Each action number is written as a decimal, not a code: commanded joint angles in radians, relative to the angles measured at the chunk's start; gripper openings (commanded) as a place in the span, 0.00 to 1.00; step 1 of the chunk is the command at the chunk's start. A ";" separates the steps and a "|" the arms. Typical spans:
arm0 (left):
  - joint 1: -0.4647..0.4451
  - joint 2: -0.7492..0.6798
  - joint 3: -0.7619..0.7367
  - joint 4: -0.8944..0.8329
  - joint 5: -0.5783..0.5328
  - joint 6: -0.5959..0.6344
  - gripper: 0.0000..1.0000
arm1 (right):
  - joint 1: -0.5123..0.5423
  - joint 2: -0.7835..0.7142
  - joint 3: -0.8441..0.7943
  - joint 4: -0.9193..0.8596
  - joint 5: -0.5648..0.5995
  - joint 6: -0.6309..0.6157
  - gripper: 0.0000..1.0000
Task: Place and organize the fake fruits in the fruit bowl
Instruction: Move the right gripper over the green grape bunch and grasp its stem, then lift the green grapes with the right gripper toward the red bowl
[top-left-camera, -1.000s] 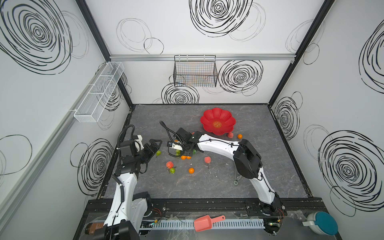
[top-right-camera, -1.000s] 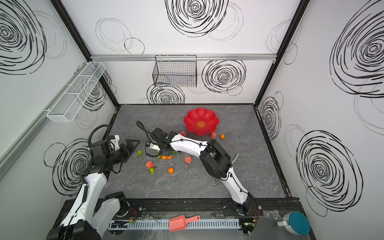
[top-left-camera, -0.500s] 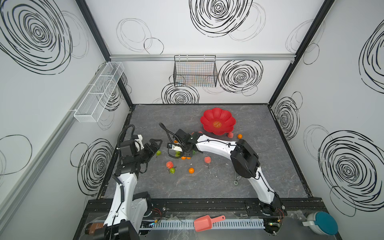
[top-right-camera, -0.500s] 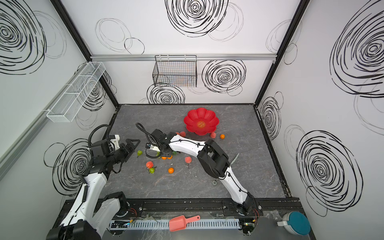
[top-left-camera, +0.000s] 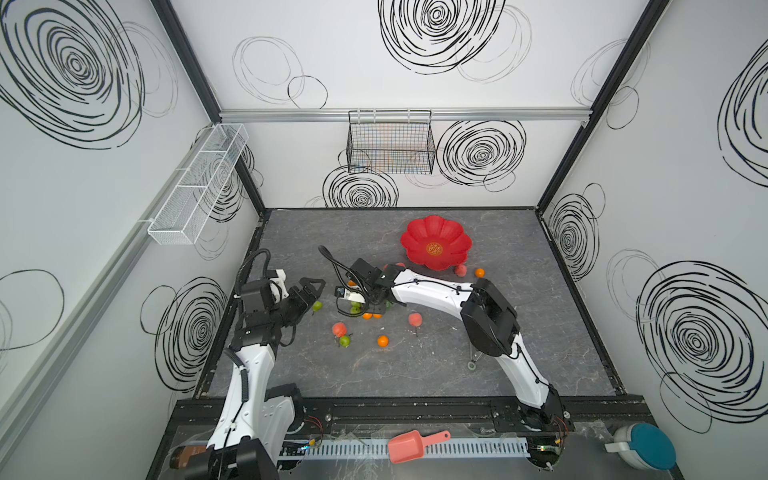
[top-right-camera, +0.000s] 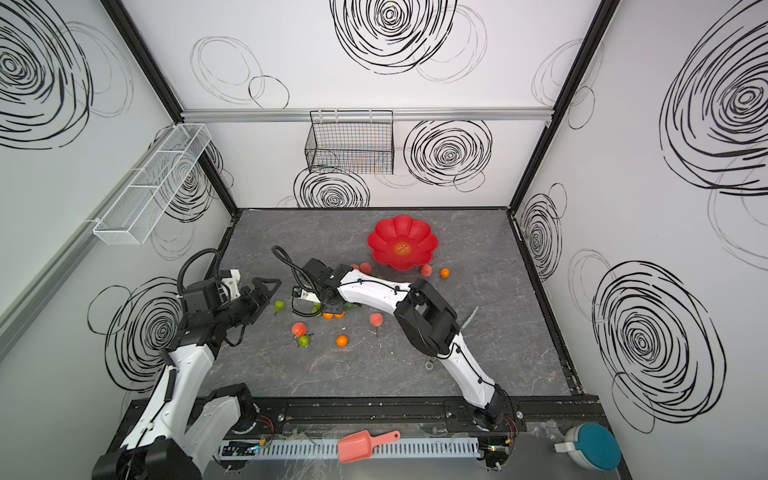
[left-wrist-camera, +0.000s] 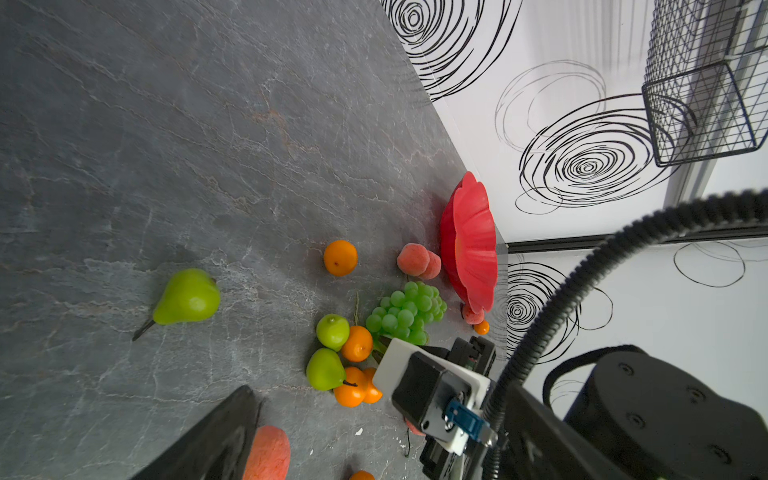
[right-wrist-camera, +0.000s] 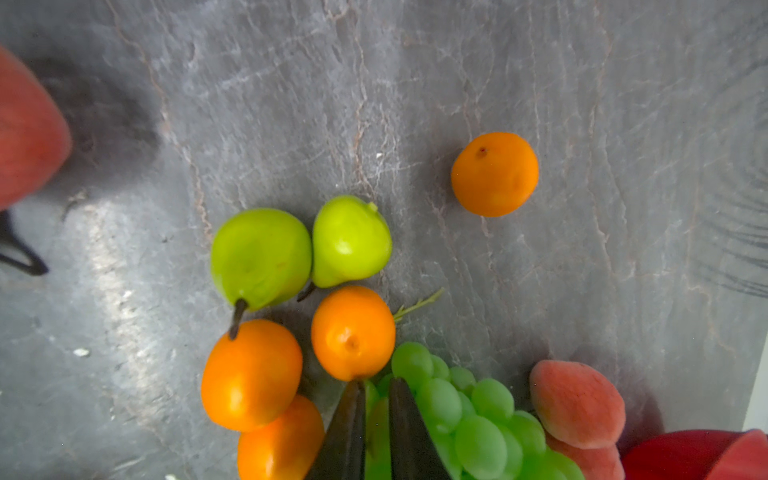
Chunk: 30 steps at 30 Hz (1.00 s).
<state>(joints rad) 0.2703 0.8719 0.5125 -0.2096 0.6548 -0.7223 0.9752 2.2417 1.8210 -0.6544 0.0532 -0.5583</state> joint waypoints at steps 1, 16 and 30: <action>-0.007 0.001 -0.004 0.031 0.011 0.011 0.96 | 0.004 0.003 0.023 -0.037 0.005 -0.012 0.10; -0.085 -0.013 0.053 -0.025 -0.076 0.078 0.96 | -0.080 -0.128 -0.003 0.001 -0.212 0.080 0.00; -0.254 -0.012 0.080 -0.030 -0.185 0.095 0.96 | -0.155 -0.272 -0.140 0.113 -0.291 0.189 0.00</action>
<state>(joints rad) 0.0517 0.8665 0.5522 -0.2409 0.5167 -0.6476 0.8341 2.0262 1.7046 -0.5854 -0.2104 -0.4061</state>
